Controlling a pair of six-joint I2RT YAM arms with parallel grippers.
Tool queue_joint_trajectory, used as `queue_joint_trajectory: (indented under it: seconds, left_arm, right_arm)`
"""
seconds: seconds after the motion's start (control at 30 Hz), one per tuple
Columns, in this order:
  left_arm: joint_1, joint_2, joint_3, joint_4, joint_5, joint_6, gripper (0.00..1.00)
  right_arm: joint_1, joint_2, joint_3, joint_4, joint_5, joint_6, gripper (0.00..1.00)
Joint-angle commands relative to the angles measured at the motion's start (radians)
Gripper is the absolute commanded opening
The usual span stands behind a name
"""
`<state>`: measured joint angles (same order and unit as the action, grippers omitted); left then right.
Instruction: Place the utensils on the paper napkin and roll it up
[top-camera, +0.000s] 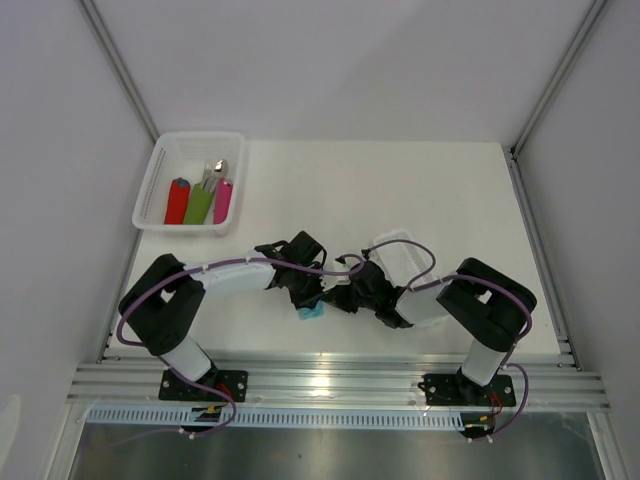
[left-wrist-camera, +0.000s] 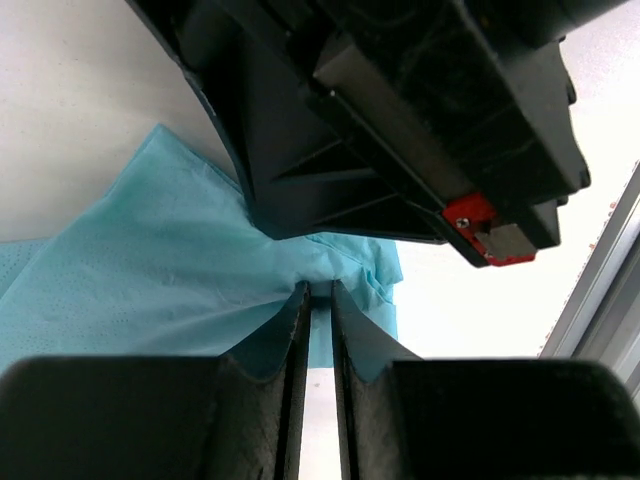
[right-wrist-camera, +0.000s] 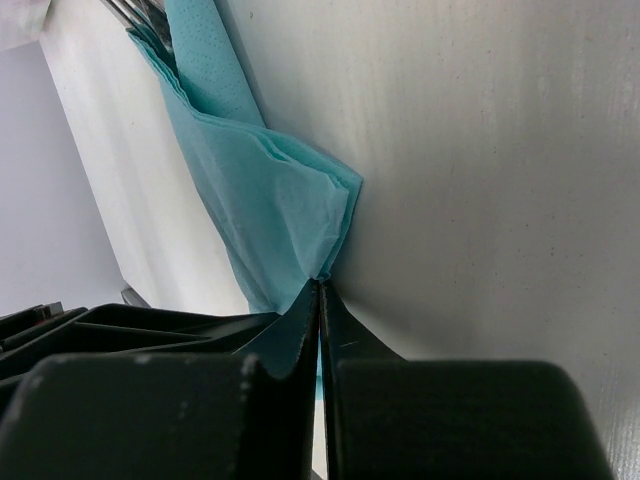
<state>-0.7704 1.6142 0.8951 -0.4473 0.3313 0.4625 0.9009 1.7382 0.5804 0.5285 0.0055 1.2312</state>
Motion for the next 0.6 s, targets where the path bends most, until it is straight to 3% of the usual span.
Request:
queue_joint_trajectory:
  seconds: [0.0,0.17,0.33,0.57]
  left_arm:
    - [-0.02,0.029,-0.013,-0.004,0.003,-0.015,0.17]
    - [-0.02,-0.008,-0.027,-0.001,0.026,-0.019,0.18]
    - [-0.02,0.013,-0.018,-0.011,0.021,-0.01,0.19]
    - [-0.02,0.012,-0.019,-0.002,0.023,0.008,0.19]
  right_arm:
    - [0.01,-0.008,0.006,-0.064,0.034,-0.004,0.0]
    - [0.012,-0.045,0.012,-0.12,0.057,-0.018,0.0]
    - [0.012,-0.117,0.018,-0.241,0.128,-0.045,0.14]
    - [0.012,-0.235,-0.004,-0.305,0.186,-0.085,0.17]
